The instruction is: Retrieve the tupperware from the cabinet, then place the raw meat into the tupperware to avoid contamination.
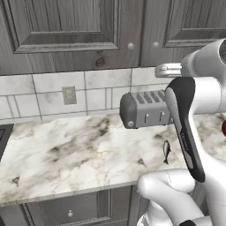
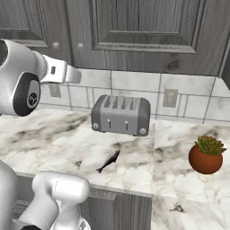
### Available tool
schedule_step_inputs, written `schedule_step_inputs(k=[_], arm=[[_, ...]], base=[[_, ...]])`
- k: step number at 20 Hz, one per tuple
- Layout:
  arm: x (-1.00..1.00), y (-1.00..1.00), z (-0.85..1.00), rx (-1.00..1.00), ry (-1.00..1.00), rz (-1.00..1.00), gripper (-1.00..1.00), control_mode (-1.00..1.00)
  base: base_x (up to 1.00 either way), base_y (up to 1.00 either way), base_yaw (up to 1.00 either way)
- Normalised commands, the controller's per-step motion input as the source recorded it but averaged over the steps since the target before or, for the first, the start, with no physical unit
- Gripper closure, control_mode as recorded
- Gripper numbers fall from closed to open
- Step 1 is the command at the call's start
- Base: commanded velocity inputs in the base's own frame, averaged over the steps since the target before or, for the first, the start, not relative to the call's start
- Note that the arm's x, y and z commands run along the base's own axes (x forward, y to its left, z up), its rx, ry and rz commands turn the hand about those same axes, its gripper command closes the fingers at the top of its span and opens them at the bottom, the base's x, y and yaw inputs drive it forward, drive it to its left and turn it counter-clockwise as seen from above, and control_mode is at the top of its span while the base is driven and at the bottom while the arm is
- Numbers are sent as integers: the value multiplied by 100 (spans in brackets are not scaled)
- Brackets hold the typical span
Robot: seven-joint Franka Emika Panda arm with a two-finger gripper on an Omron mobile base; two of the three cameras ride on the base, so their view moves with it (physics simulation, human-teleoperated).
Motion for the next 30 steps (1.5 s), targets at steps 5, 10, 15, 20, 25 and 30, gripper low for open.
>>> schedule_step_inputs(k=[5, 10, 15, 20, 25, 30], arm=[[-1, -5, 61, 0, -11, 0, -100, -100], [6, -11, 39, 0, -5, 0, -100, -100], [34, -4, 1, 0, 0, 1, -100, -100], [42, -1, 0, 0, 3, 3, -100, -100], [41, 0, 0, 0, 0, 2, -100, -100], [37, 2, 0, -1, 0, 0, -100, -100]], base=[[0, 0, 0], [0, 0, 0], [0, 0, 0], [0, 0, 0], [0, 0, 0], [0, 0, 0]])
